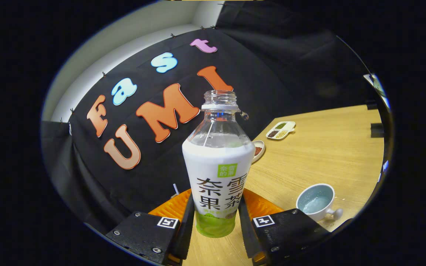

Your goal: Take the bottle from table, then pour the juice into the cup, finally place the bottle on the coaster

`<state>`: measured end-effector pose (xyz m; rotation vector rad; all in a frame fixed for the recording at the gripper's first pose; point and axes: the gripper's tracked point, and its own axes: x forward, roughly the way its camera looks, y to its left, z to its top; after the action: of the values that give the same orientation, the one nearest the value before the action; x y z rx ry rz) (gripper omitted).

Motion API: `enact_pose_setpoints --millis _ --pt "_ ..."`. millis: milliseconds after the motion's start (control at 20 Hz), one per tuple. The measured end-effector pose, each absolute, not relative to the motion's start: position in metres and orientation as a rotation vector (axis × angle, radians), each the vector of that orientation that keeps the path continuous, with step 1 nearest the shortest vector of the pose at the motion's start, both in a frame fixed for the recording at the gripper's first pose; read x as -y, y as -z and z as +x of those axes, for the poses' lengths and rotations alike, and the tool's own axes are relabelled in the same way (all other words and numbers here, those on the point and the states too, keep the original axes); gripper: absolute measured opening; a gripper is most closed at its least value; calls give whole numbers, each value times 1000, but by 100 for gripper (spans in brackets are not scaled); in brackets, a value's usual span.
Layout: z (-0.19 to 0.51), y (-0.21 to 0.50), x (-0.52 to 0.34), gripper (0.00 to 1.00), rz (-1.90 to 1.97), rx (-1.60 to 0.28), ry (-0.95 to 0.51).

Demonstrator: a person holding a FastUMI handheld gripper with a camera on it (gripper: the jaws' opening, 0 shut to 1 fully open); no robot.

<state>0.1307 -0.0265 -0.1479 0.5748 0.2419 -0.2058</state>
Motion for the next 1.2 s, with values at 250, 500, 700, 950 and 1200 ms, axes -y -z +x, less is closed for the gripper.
enact_pose_setpoints --millis 250,500,700,950,1200 --pt "151 174 38 59 308 -232 269" --pt "173 224 30 59 121 -326 266" --pt "186 260 26 59 20 -402 251" --pt "192 274 29 61 -18 -397 256" --pt "198 287 28 66 -38 -422 262"
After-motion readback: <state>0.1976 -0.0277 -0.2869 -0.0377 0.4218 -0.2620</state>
